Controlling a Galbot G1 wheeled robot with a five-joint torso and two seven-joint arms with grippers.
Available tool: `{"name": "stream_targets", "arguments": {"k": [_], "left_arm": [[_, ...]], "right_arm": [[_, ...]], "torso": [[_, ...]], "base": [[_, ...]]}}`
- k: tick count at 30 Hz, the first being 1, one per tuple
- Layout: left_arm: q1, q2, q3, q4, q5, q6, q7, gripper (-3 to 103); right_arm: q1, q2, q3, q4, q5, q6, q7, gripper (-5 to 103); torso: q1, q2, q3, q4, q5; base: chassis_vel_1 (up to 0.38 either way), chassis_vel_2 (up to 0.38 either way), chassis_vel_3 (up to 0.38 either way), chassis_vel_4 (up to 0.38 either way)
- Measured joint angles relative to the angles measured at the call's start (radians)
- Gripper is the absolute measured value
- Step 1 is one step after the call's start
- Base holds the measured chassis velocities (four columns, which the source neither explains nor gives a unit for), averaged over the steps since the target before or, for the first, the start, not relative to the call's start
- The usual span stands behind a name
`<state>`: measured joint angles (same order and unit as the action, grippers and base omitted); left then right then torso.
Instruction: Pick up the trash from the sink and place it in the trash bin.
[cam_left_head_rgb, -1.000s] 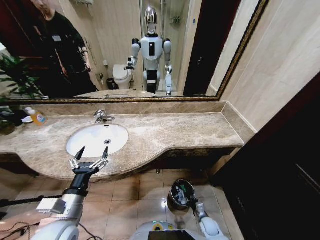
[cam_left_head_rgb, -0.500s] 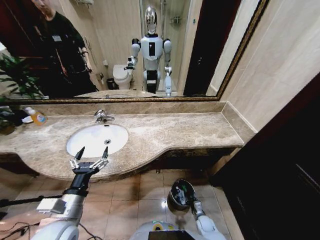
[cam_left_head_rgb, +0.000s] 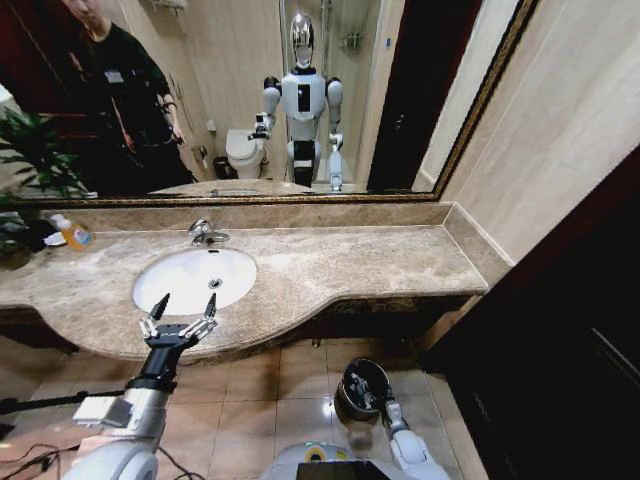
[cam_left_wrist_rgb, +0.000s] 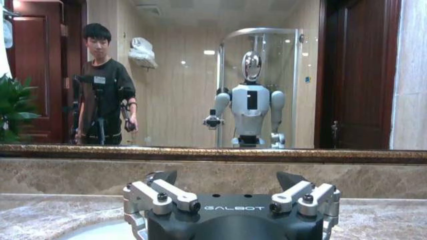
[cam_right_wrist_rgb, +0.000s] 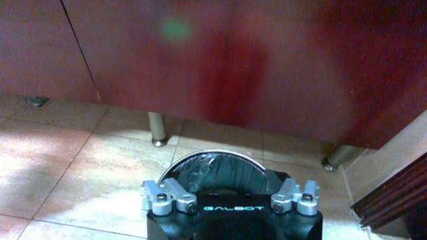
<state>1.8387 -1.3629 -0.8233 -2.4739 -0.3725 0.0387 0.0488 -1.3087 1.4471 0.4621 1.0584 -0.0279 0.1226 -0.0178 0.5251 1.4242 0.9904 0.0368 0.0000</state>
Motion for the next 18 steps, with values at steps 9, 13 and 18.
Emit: {"name": "stream_targets", "arguments": {"k": [9,13,18], "left_arm": [[0.000,0.000,0.000,0.000,0.000,0.000,0.000,100],[0.000,0.000,0.000,0.000,0.000,0.000,0.000,100],[0.000,0.000,0.000,0.000,0.000,0.000,0.000,100]], "right_arm": [[-0.015,0.003,-0.001,0.033,0.003,-0.014,0.000,100],[-0.017,0.004,-0.001,0.036,0.005,-0.017,0.000,100],[-0.017,0.004,0.000,0.037,0.006,-0.017,0.000,100]], "torso": [[0.000,0.000,0.000,0.0000,0.0000],[0.000,0.000,0.000,0.0000,0.0000],[0.000,0.000,0.000,0.0000,0.0000]], "base": [[0.000,0.000,0.000,0.000],[0.000,0.000,0.000,0.000],[0.000,0.000,0.000,0.000]]}}
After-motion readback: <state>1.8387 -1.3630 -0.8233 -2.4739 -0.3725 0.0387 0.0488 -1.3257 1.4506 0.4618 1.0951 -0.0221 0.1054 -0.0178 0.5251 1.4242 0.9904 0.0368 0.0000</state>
